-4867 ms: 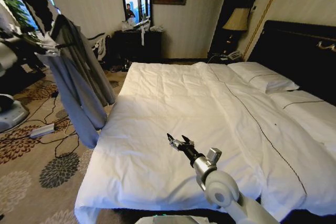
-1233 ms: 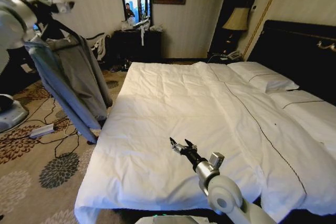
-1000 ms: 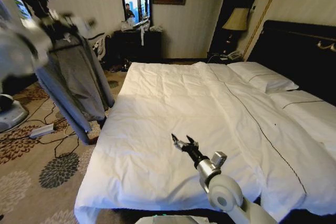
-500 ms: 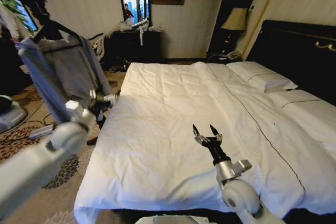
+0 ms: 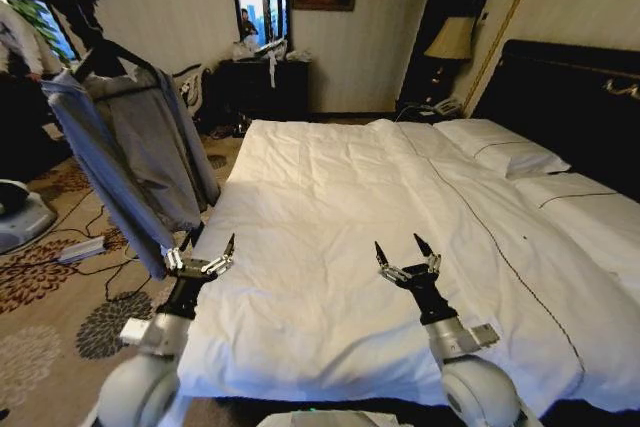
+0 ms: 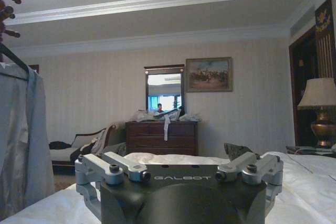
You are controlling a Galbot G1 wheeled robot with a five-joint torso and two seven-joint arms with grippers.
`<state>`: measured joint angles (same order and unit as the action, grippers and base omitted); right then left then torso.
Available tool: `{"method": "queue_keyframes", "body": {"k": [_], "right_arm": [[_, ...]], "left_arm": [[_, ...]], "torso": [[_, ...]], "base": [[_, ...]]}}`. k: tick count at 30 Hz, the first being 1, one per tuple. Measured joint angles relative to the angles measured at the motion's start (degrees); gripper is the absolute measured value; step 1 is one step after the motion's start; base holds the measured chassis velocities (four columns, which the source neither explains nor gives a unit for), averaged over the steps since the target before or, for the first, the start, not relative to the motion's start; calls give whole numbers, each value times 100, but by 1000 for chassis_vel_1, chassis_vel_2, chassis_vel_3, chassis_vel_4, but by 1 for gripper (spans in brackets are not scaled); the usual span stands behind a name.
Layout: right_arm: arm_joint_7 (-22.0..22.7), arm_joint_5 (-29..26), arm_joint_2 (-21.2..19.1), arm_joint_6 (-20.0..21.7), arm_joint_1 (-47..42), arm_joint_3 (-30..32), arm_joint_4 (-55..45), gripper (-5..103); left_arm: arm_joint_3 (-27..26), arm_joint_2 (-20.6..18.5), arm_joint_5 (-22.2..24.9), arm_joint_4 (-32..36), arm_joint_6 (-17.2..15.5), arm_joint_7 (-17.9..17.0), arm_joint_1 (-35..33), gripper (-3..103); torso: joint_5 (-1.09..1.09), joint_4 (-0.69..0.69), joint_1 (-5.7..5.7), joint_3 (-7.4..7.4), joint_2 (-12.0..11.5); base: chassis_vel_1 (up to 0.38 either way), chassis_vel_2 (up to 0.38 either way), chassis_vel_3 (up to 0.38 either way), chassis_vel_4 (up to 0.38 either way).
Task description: Pick up the clothes from the bed and hang them on the clothes hanger.
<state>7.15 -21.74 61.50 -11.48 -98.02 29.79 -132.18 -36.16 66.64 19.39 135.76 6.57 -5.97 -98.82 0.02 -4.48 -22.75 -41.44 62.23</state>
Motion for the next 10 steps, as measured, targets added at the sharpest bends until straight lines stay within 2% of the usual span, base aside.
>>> {"method": "queue_keyframes", "body": {"k": [10], "right_arm": [[20, -42, 4, 20, 2, -18, -4, 100]], "left_arm": [[41, -36, 44, -13, -2, 2, 47, 100]], "torso": [[-3, 1, -1, -1, -1]], "base": [[0, 0, 0, 0]]}}
